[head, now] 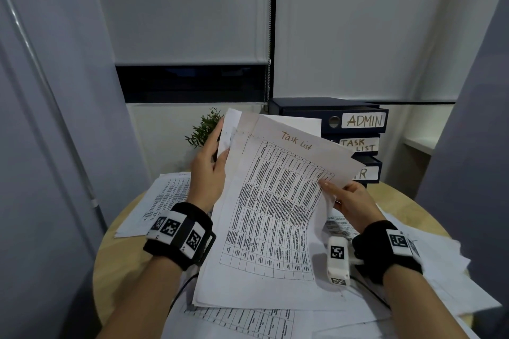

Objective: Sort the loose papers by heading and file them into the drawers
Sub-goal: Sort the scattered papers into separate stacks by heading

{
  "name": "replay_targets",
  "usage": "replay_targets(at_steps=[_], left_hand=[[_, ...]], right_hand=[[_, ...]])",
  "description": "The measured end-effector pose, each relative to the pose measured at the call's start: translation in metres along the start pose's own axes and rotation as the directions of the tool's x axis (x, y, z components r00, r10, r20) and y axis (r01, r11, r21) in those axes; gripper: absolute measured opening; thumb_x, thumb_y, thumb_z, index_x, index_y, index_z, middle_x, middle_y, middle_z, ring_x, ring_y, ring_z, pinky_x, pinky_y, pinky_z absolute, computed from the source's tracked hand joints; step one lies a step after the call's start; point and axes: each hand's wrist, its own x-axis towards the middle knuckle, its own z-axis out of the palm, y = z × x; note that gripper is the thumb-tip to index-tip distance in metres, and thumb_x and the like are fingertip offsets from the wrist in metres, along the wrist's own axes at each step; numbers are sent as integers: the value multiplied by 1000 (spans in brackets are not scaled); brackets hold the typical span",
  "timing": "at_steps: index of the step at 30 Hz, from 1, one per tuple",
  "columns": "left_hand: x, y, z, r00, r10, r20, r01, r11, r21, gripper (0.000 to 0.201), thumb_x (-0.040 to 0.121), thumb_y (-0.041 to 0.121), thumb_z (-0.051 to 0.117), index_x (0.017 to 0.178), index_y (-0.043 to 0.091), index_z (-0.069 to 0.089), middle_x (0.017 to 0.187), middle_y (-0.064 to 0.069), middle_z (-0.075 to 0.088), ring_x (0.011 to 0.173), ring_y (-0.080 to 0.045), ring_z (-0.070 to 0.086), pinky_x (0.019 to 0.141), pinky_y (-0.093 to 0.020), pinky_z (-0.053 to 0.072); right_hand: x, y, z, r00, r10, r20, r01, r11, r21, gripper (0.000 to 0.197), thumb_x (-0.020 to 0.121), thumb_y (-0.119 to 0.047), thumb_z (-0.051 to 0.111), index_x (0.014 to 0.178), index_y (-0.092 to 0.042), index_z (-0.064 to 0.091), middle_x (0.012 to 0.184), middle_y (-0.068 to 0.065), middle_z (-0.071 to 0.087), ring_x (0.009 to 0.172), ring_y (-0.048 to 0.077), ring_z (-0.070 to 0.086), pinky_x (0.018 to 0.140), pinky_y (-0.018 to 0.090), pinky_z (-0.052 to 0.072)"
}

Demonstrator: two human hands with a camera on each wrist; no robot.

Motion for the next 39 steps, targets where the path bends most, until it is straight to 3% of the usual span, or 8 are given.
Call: replay_targets(at_steps=[4, 7, 11, 20, 25, 30, 34, 39], left_hand=[[2, -1, 1, 999, 22, 23, -23, 999, 40, 63, 98, 6, 49, 148, 34, 23, 119, 42, 41, 95, 22, 54, 84, -17, 53], [1, 0, 1, 999, 25, 23, -26, 999, 48, 66, 98, 3, 47, 147, 36, 18, 131, 34, 35, 101, 25, 49, 88, -12, 49], [1, -1, 2, 1000, 11, -6, -11, 999, 30, 61, 98, 2, 48, 141, 40, 29, 144, 10, 42, 118, -3, 54, 101, -31, 47], [-5, 11, -3, 978, -200, 53, 205, 968, -146, 3, 84, 17, 70, 87, 16, 72, 80, 4, 75, 79, -19, 72, 68, -38, 59], [-12, 25, -5, 968, -195, 158, 217, 966, -138, 35, 58, 25, 81, 90, 16, 69, 85, 2, 74, 80, -15, 72, 67, -28, 59], [-12, 27, -4, 985, -133, 112, 155, 964, -217, 43, 59, 9, 83, 99, 15, 69, 92, 5, 75, 86, -13, 72, 72, -26, 59], [-11, 28, -6, 989, -142, 33, 146, 951, -273, 77, 52, 29, 83, 122, 10, 60, 124, 0, 63, 107, -14, 65, 86, -37, 57], [-11, 26, -8, 987, -160, 11, 154, 926, -344, 64, 58, 29, 84, 118, 30, 62, 128, 3, 61, 110, -23, 61, 95, -49, 51]], right_hand=[[0, -1, 1, 1000, 1, 5, -1, 1000, 12, 91, 27, -43, 96, 102, 0, 68, 92, 6, 76, 79, 13, 72, 64, 21, 56], [0, 0, 0, 1000, 1, -4, -1, 1000, 18, 93, 30, -41, 95, 106, 3, 66, 93, 7, 76, 80, 13, 72, 64, 21, 56], [1, 1, -1, 1000, -2, -10, 2, 1000, 8, 95, 27, -45, 97, 105, 0, 67, 97, 8, 75, 83, 14, 72, 66, 22, 57], [1, 0, -3, 1000, 3, -15, -3, 1000, 10, 92, 25, -44, 97, 100, 1, 69, 91, 8, 75, 78, 14, 71, 63, 22, 56], [0, 0, -1, 1000, 0, 7, 0, 1000, 17, 43, 53, -23, 83, 87, 1, 71, 87, 7, 74, 82, 20, 67, 63, 24, 56], [3, 4, -3, 1000, -18, 0, 18, 1000, -14, 70, 27, -41, 96, 82, -4, 73, 88, 8, 73, 80, 17, 69, 66, 29, 58], [2, 2, -1, 1000, -30, 1, 30, 999, -21, 89, 26, -43, 96, 98, 0, 66, 91, 5, 73, 82, 16, 69, 67, 29, 57], [2, 4, -3, 1000, -13, -25, 13, 1000, -5, 39, 70, -5, 76, 107, -5, 63, 93, 6, 71, 92, 23, 64, 70, 32, 56]])
